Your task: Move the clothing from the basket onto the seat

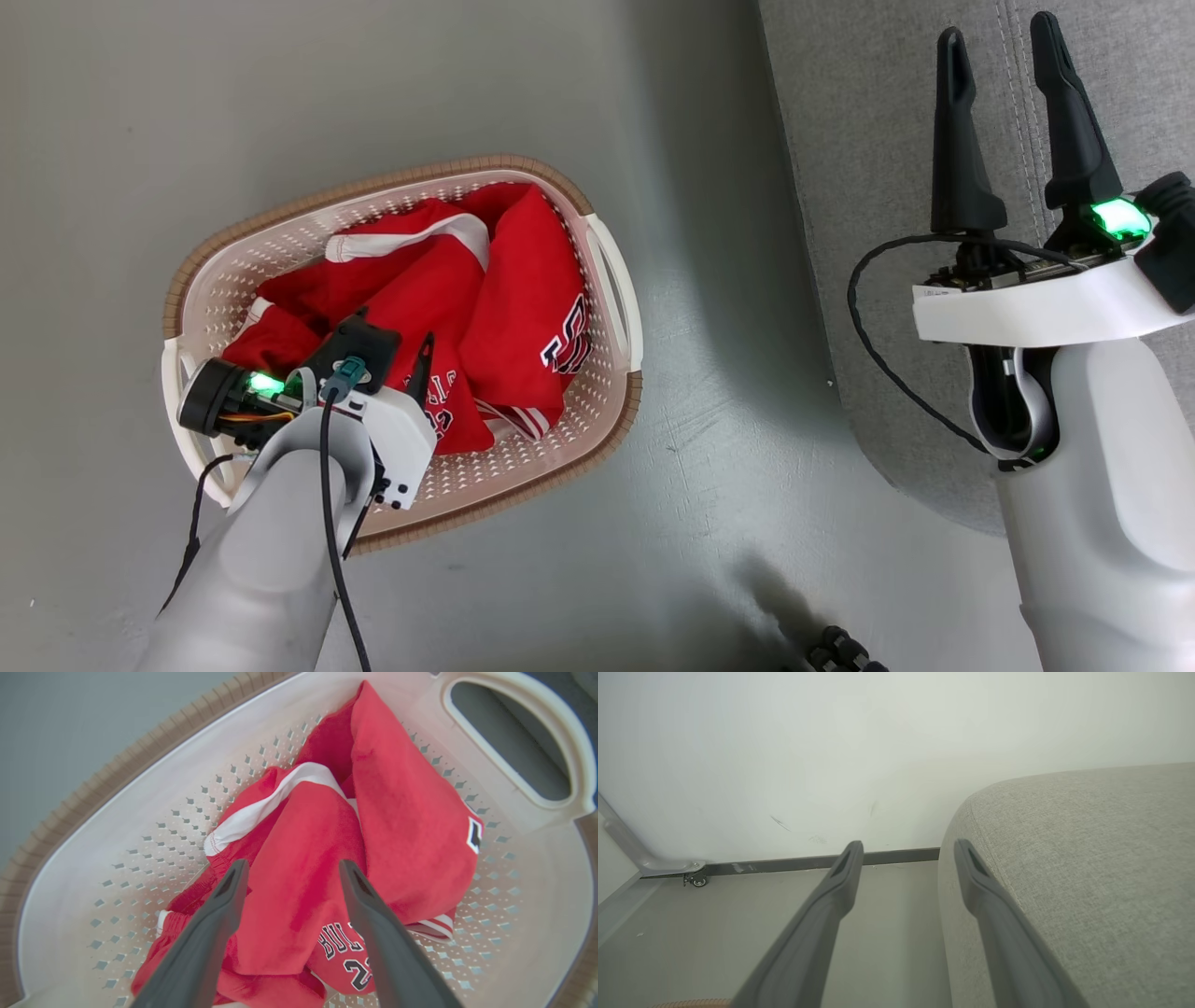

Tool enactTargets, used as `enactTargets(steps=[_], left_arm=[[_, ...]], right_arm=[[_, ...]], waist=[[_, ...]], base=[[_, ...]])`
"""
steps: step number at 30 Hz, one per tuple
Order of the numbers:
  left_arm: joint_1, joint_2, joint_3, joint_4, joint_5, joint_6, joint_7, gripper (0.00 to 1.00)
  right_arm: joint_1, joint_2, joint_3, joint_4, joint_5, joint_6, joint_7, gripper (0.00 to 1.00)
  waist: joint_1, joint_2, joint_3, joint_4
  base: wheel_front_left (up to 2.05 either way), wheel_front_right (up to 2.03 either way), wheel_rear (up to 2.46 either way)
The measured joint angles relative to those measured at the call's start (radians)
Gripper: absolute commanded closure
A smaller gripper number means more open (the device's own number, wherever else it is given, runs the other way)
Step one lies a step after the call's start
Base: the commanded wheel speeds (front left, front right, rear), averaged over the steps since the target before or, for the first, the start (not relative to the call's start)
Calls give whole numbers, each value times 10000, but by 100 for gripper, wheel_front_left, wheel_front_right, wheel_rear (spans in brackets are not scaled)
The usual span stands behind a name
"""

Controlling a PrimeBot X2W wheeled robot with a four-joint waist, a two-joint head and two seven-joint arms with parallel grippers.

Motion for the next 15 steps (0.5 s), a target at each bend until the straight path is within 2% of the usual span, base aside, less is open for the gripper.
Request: enactTargets(steps=[10,15], left_arm=[[-344,-23,-178,479,198,-59,238,0],[-471,-29,-178,713,286,119,426,0]], right_arm=[[-181,-4,105,-2,2,4,-6,0],[-223,-4,109,0,2,4,-6,0]], waist=[[-1,0,261,-97],[0,0,351,-145]], base=[[0,0,0],[0,0,0]])
